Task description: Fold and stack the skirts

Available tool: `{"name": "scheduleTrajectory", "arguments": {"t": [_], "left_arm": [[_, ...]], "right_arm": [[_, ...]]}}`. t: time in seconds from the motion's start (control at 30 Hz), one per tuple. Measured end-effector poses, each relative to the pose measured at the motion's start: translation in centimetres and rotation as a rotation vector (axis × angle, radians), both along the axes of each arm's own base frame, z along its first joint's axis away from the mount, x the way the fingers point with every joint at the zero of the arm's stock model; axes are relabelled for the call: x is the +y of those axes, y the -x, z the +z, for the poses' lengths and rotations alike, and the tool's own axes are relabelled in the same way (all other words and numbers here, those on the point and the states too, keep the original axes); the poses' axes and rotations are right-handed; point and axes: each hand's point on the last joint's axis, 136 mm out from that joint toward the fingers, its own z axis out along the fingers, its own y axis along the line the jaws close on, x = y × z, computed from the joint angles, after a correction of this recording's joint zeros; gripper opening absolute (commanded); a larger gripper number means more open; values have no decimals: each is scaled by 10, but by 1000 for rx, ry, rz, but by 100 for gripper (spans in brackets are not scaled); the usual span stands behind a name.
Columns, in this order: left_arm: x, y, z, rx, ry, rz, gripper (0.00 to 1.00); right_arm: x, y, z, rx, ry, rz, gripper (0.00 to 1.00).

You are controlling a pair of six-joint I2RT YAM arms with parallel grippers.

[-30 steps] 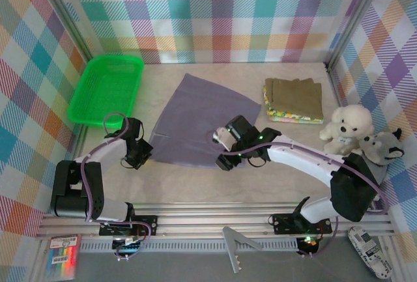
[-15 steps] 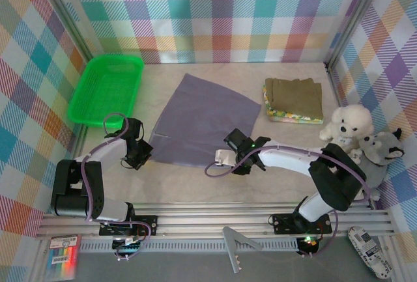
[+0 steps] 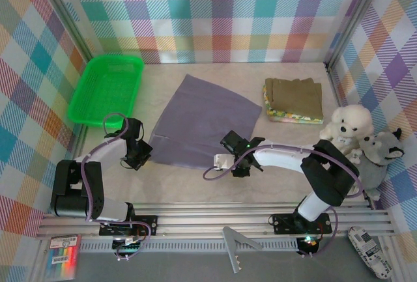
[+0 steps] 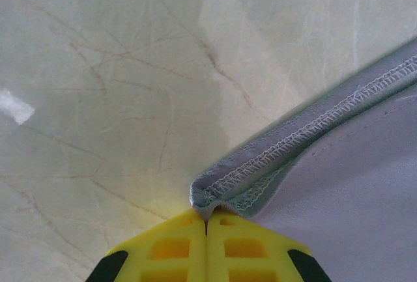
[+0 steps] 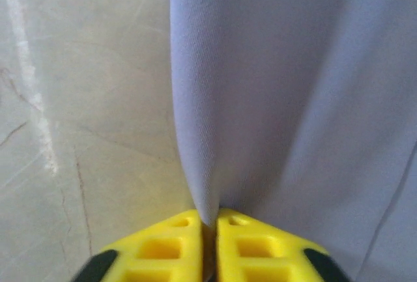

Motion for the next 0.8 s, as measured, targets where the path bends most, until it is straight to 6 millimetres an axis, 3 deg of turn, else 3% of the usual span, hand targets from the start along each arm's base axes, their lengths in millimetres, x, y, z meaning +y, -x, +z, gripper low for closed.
{"name": "scheduleTrajectory", "arguments": {"t": [0.13,0.27,0.37,0.5,0.67,0.8], "left_arm": [[2,3,10,-19,-10,7,0],[11,14,28,-43,-50,37,0],[19,23,42,-45,-86,62,0],[26,12,75,-94,-122,80,0],[25,-35,153,-279,-134,67,0],[12,-74,189,-359,-135,7,0]], "right_arm": [[-1,2,2,8,-6,-5,0],[1,17,9,93,-27,-22,0],[10,29,22,175,-78,-36,0],[23,35,53,267,-214,-80,0],[22,-11,113,307,-473,-222,0],[14,-45,132,325,-583,-290,0]]}}
